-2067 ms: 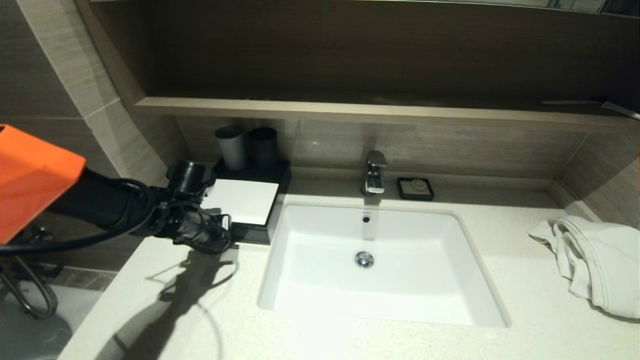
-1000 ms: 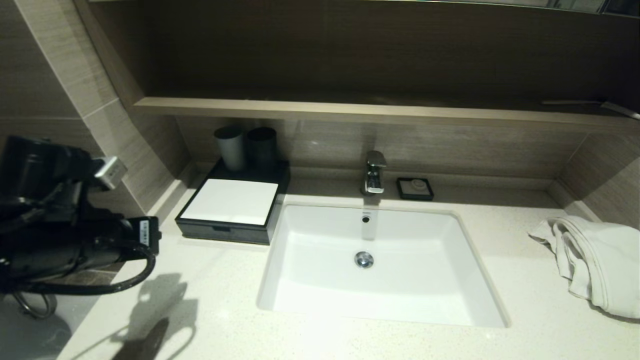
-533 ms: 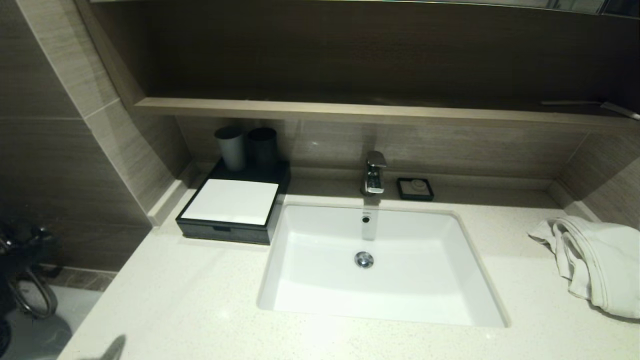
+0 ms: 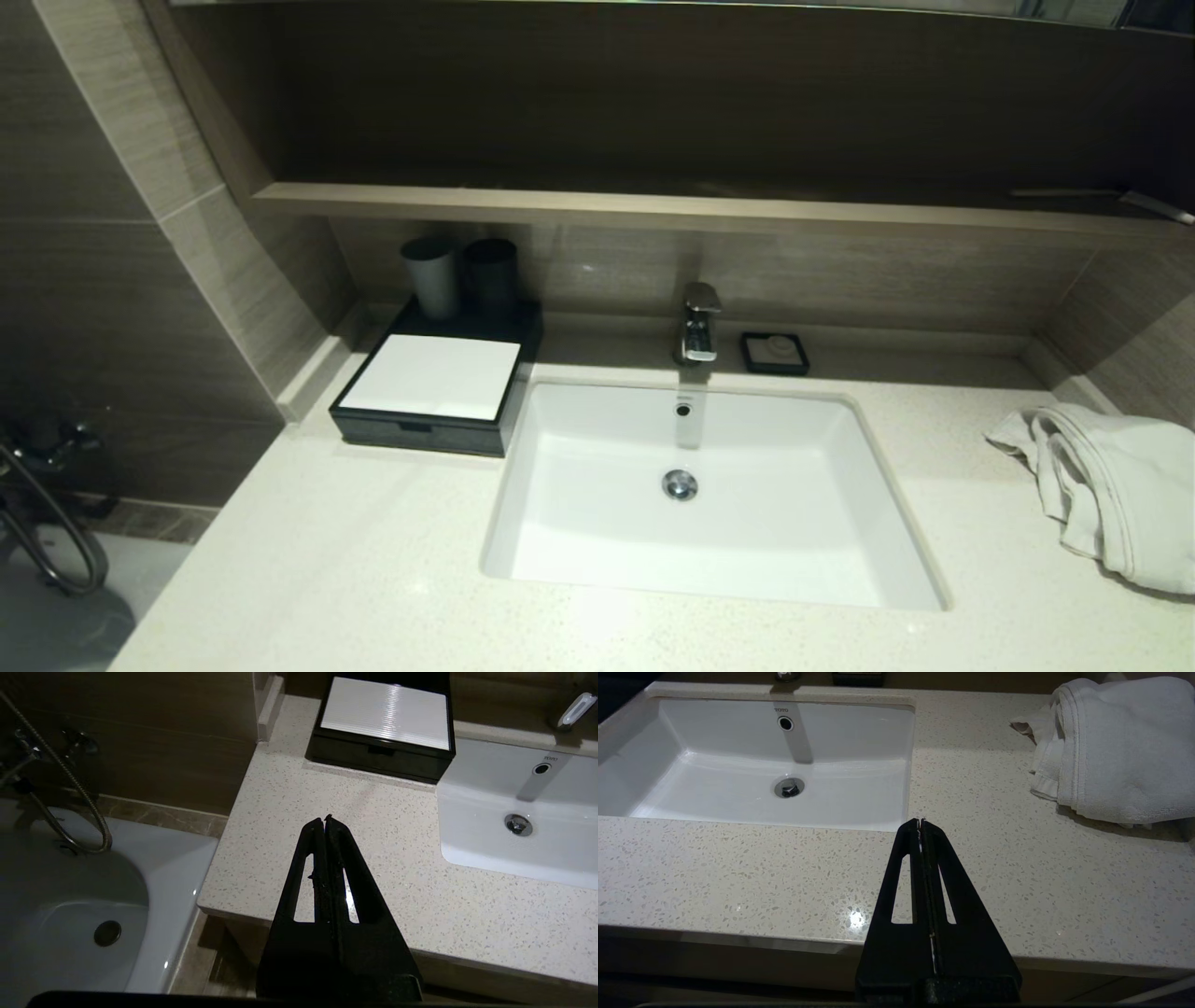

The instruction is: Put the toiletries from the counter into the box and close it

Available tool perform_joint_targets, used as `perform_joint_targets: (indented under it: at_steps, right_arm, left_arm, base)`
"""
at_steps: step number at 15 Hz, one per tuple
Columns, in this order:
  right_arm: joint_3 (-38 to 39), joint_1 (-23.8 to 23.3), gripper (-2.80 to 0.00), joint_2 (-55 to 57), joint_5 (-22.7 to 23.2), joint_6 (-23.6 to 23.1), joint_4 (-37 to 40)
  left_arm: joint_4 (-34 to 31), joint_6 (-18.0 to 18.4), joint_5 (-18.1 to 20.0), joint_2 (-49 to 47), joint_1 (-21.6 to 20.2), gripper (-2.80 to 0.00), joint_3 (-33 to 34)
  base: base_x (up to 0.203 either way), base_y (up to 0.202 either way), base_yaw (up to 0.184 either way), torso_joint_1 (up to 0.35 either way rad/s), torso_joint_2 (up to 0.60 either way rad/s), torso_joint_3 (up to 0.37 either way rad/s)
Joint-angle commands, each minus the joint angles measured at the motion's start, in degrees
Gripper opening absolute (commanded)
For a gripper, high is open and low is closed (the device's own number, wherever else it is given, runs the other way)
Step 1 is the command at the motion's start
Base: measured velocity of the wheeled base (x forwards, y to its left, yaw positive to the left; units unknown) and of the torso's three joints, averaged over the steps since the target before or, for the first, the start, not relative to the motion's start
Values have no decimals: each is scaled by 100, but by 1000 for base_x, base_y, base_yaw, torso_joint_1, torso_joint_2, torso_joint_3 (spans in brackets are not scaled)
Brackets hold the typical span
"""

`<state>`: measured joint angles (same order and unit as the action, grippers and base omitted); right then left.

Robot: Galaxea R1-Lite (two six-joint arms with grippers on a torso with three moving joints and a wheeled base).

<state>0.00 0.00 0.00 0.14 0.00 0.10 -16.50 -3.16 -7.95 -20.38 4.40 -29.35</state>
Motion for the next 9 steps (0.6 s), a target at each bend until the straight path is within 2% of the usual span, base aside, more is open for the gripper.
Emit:
perform_joint_targets:
  at_steps: [1, 9]
  right_arm:
    - [0, 0, -280, 1, 3, 0, -1]
    - [0, 0, -280, 9, 3, 9, -1]
  left_arm:
    - [-52, 38, -187, 387, 1, -280, 18]
    - [-66, 88, -172, 254, 61, -280, -9]
  base:
    - [0, 0, 0, 0, 0, 0]
    - [0, 0, 0, 0, 0, 0]
